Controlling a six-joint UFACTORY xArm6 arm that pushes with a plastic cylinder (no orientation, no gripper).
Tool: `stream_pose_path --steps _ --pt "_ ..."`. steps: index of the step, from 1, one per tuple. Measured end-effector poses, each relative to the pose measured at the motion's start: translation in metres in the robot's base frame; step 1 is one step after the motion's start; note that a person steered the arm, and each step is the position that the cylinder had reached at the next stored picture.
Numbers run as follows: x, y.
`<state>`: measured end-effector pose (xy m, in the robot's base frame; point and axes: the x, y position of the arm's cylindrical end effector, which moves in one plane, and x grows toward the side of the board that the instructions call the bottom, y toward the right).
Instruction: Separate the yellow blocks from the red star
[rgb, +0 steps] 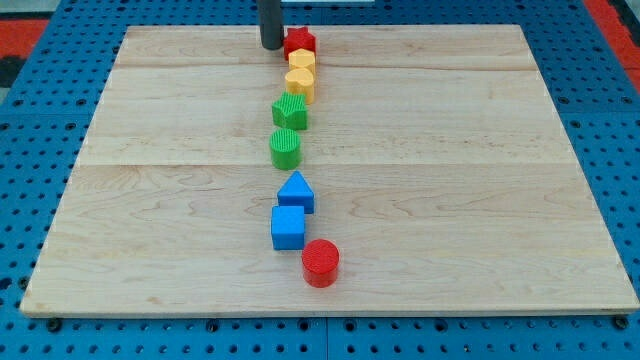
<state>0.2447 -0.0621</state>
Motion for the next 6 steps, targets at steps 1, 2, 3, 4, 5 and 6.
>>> stream_pose_path --steps 1,2,3,4,5,6 --pt "0.01 0.022" --pt "0.021 0.032" --pt "0.025 0.035" --pt "0.024 0.035" --pt "0.024 0.037" --pt "0.024 0.036"
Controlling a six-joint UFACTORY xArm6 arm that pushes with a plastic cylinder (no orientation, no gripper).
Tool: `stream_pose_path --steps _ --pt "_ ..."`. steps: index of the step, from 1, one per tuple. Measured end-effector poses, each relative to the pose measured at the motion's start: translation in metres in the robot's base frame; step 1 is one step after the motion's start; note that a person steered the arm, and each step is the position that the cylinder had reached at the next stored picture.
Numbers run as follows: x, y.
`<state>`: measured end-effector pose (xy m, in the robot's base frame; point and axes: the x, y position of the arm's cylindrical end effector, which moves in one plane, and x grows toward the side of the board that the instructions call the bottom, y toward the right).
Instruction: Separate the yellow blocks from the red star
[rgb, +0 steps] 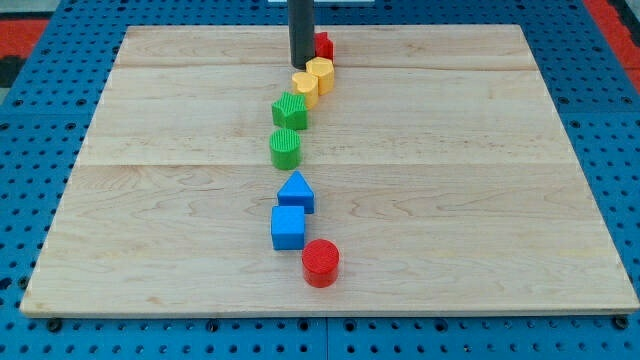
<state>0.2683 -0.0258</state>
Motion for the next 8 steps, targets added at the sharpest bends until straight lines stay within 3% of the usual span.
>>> stream_pose_path --steps 1,2,4,5,6,7,8 --pt "0.019 -0.043" --pt "0.036 -0.035" --pt "0.044 0.081" --pt "0.051 0.072" --pt "0.019 0.036" --pt "0.013 0.022" --pt "0.011 0.055"
